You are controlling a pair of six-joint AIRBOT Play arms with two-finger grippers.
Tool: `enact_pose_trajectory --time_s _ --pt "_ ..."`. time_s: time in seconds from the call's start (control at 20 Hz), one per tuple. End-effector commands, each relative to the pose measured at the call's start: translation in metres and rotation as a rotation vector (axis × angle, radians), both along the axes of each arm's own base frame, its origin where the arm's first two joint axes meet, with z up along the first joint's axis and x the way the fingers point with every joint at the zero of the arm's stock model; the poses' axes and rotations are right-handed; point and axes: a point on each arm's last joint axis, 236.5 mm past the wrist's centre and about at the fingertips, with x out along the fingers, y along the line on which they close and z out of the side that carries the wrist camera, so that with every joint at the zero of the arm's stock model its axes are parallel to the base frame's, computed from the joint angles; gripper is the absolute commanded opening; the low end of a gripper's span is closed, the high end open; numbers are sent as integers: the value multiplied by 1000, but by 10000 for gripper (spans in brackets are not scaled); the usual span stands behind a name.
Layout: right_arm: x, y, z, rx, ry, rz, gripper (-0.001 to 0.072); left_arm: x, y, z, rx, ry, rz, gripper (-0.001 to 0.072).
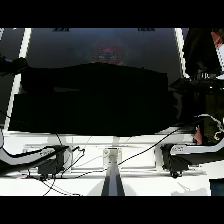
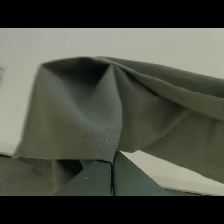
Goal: Fold the clothes and pants, and hang the long-sleeved shirts on hangers.
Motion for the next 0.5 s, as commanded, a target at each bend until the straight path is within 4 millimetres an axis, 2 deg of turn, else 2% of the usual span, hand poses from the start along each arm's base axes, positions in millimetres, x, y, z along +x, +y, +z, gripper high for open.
enact_pose_trajectory --time_s 0.0,0.25,0.3,0.35,0.4,0.45 --pt "12 13 -24 21 -10 21 608 0 -7 -5 -36 11 -3 15" --pt "23 28 -47 -28 -26 67 598 0 -8 -5 -36 10 -3 15" --pt "26 31 -47 -43 -51 89 521 0 -8 -5 -36 10 -3 15" --pt "29 36 -46 -54 -78 125 404 0 -8 -5 -35 11 -3 15" --pt "32 39 -44 -67 -117 168 334 0 -8 -5 -35 10 -3 15" --pt "37 40 -42 -87 -156 200 225 0 -8 -5 -35 11 -3 15"
